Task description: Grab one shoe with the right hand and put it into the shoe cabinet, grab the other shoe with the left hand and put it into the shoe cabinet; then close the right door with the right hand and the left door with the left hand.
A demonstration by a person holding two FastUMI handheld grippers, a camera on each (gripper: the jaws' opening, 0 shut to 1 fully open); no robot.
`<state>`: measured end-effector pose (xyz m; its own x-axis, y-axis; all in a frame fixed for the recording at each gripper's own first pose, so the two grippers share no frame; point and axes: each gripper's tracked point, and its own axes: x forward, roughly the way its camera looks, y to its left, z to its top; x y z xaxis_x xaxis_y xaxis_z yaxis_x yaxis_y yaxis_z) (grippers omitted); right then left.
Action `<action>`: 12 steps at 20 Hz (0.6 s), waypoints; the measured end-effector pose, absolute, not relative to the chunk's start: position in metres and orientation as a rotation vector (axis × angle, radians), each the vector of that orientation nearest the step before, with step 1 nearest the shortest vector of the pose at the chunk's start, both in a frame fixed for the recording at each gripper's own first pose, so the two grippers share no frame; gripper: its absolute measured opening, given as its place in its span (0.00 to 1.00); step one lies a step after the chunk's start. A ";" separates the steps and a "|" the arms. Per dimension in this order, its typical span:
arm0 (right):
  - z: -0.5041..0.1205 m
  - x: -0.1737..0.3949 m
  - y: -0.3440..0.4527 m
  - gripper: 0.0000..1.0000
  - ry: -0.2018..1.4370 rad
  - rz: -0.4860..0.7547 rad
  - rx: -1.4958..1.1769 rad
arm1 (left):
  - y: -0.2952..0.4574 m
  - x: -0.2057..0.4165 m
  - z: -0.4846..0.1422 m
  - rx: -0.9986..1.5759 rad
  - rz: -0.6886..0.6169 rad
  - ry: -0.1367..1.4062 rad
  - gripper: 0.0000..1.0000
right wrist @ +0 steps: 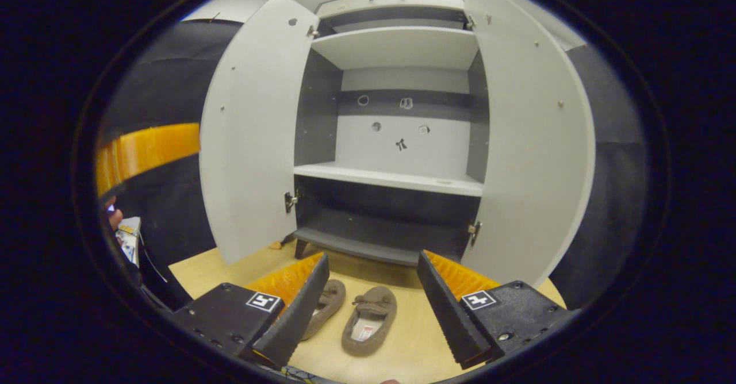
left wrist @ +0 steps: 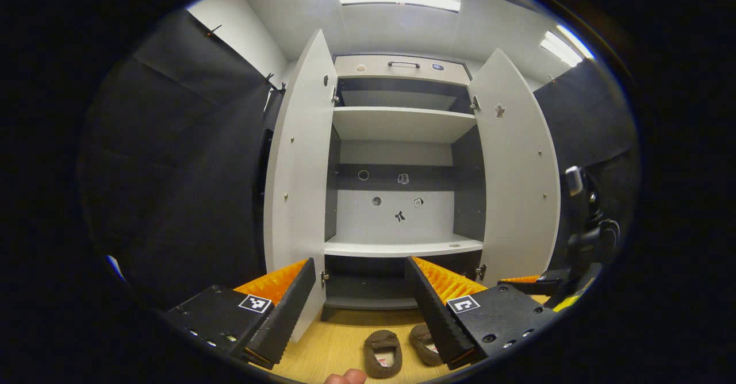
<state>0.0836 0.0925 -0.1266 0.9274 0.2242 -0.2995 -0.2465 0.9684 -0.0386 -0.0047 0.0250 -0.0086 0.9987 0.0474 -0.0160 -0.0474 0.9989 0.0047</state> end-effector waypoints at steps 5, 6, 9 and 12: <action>-0.214 0.103 0.110 0.93 0.481 0.260 -0.092 | 0.036 -0.003 -0.015 -0.009 0.067 0.030 0.95; -0.230 0.106 0.114 0.87 0.522 0.266 -0.091 | 0.039 -0.003 -0.016 -0.013 0.071 0.033 0.95; -0.278 0.107 0.118 0.84 0.636 0.280 -0.092 | 0.047 -0.002 -0.017 -0.017 0.085 0.034 0.95; -0.320 0.113 0.116 0.73 0.739 0.264 -0.096 | 0.054 -0.003 -0.021 0.007 0.100 0.037 0.95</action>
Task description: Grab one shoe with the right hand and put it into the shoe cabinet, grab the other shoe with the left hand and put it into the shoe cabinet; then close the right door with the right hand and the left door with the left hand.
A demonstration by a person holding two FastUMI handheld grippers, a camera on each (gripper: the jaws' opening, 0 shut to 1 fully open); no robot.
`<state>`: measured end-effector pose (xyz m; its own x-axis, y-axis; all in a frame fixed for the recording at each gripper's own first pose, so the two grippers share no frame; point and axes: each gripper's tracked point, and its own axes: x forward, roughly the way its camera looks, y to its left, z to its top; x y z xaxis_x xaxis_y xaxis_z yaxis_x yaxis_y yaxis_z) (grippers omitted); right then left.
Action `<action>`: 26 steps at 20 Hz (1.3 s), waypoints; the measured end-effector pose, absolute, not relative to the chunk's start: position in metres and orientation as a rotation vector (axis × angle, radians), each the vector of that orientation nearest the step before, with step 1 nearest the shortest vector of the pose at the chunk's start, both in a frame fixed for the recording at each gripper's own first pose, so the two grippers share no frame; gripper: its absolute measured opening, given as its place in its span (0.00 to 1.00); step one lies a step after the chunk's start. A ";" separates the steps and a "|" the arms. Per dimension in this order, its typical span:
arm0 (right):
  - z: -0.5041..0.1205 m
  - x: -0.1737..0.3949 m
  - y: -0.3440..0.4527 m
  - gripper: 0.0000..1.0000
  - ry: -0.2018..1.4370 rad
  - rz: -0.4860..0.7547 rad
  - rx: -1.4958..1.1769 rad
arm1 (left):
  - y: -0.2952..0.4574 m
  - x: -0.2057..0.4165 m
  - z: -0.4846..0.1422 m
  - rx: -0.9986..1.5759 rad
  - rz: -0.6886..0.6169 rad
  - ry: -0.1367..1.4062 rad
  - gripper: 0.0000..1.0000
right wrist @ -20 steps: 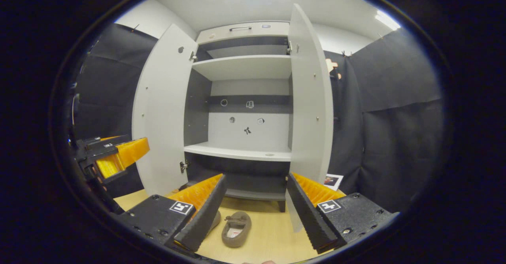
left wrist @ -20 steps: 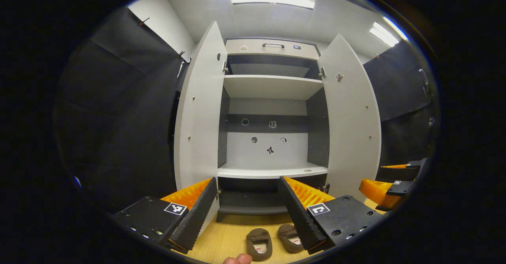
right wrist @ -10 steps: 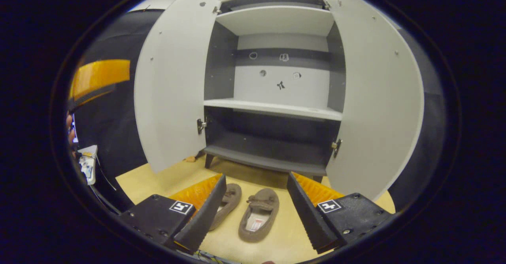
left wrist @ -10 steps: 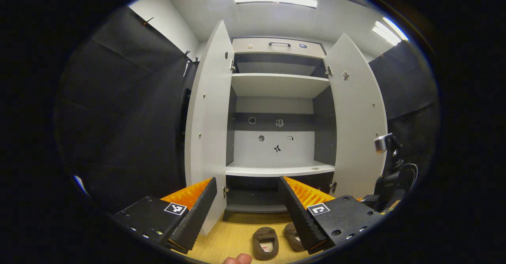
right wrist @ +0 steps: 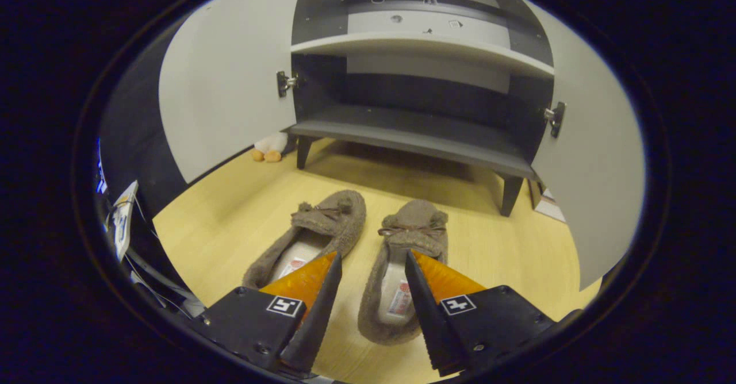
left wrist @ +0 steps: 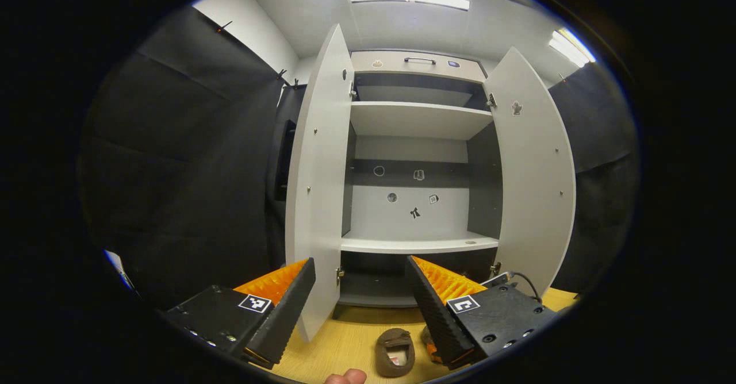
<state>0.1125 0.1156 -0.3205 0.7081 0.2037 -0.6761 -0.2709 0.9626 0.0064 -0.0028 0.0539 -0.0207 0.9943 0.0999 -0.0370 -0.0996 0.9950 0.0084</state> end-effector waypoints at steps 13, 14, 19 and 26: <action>-0.363 0.147 0.106 0.25 0.742 0.164 -0.182 | 0.062 -0.003 -0.025 0.009 0.108 0.059 0.95; -0.362 0.148 0.107 0.16 0.737 0.167 -0.160 | 0.062 -0.004 -0.026 0.010 0.106 0.058 0.95; -0.329 0.150 0.097 0.05 0.592 0.187 -0.210 | 0.058 -0.003 -0.031 0.000 0.094 0.072 0.95; -0.209 0.139 0.094 0.05 0.354 0.204 -0.275 | 0.052 0.001 -0.033 -0.013 0.077 0.063 0.95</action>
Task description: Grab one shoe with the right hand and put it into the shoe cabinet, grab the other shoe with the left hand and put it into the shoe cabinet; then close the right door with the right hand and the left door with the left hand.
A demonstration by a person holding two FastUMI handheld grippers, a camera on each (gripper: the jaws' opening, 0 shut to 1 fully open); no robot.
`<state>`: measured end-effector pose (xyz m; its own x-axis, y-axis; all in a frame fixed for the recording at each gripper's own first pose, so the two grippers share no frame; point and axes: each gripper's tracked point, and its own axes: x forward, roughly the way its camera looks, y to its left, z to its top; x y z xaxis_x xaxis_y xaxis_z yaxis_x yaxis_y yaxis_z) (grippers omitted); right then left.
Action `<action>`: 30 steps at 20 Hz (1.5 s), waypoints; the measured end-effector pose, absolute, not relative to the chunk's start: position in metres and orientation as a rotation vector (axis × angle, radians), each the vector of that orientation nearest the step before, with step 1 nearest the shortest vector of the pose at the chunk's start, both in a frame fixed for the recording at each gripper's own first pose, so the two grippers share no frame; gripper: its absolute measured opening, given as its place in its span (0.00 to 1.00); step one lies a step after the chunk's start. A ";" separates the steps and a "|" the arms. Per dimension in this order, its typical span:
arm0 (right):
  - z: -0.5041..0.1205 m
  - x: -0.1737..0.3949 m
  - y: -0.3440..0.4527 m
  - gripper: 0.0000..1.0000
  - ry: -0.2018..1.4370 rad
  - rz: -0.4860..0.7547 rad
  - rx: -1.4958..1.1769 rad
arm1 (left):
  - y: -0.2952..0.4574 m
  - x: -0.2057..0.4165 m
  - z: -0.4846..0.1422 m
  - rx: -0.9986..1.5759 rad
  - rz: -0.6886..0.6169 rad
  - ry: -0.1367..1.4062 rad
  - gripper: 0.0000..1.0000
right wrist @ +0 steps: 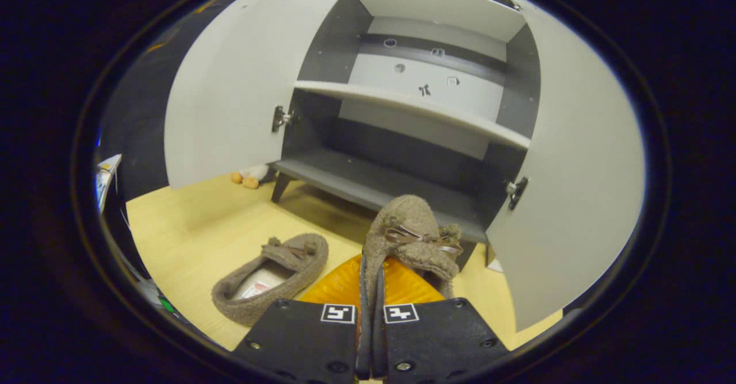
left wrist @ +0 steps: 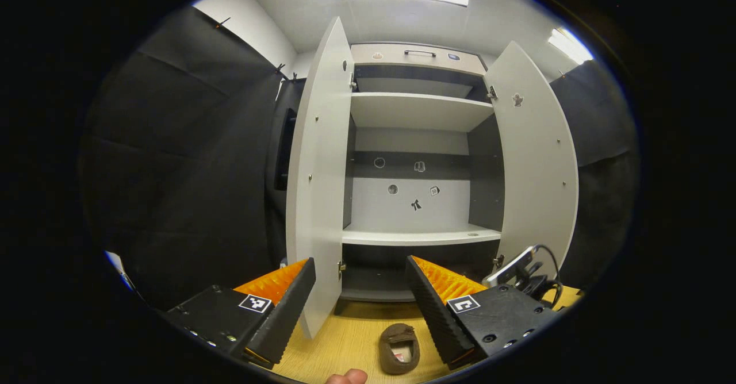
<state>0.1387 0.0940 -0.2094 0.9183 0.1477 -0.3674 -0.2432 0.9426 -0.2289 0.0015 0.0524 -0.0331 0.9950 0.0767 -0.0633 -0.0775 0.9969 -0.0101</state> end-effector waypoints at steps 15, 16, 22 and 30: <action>0.014 0.329 0.063 0.05 0.209 0.063 -0.257 | 0.047 0.007 -0.034 0.001 0.068 0.047 0.95; 0.014 0.348 0.061 0.05 0.225 0.055 -0.283 | 0.045 0.007 -0.034 -0.002 0.064 0.047 0.95; -0.011 0.428 0.063 0.05 0.421 0.018 -0.378 | 0.042 0.006 -0.042 -0.037 0.060 0.076 0.95; -0.032 0.444 0.070 0.12 0.536 0.007 -0.440 | 0.060 0.004 -0.043 -0.037 0.099 0.080 0.95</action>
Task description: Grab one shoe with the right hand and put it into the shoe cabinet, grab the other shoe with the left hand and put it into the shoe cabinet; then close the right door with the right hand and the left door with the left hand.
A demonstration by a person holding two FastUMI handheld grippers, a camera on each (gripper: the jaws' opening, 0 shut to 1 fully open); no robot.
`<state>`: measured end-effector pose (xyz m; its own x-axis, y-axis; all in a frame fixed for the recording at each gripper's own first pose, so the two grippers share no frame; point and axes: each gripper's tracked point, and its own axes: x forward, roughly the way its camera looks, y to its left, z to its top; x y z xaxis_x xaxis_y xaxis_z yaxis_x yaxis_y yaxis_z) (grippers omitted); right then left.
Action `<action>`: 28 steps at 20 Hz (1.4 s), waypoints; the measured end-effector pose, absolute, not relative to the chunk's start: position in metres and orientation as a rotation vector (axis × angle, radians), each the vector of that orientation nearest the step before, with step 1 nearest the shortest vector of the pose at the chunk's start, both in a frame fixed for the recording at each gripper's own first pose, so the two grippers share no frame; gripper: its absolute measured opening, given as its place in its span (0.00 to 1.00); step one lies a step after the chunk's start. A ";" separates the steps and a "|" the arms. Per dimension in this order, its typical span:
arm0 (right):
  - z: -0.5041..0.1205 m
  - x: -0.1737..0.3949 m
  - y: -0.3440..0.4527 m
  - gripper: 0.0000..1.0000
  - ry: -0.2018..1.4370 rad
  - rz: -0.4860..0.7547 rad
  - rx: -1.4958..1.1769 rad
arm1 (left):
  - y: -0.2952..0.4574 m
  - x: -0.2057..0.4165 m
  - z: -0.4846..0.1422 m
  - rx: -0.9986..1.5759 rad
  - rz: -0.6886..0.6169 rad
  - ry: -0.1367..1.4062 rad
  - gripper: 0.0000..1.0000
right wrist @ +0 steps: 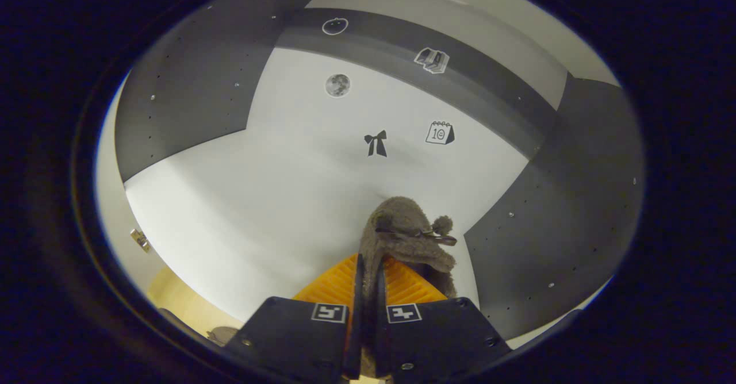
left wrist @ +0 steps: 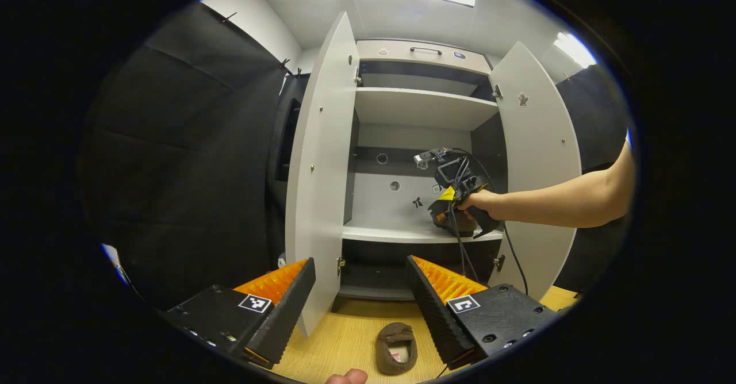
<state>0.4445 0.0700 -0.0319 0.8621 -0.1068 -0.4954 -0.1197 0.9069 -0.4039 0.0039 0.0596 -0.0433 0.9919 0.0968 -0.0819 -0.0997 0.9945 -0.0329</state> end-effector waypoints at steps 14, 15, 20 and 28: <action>0.059 0.295 0.091 0.57 0.263 0.158 -0.298 | 0.051 0.005 -0.048 -0.080 0.056 0.084 0.95; 0.062 0.277 0.089 0.66 0.221 0.157 -0.282 | 0.051 0.004 -0.048 -0.082 0.052 0.086 0.95; 0.049 0.203 0.075 0.67 0.095 0.118 -0.153 | 0.043 0.007 -0.050 -0.098 0.028 0.101 0.95; 0.002 0.124 0.054 0.70 0.001 0.065 -0.060 | 0.014 0.005 -0.066 -0.126 -0.031 0.145 0.95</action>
<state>0.1239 0.0545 0.0025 0.9979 0.0645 -0.0032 -0.0645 0.9961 -0.0597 0.0048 0.0142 -0.0658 0.9891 -0.0398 -0.1419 0.0217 0.9916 -0.1273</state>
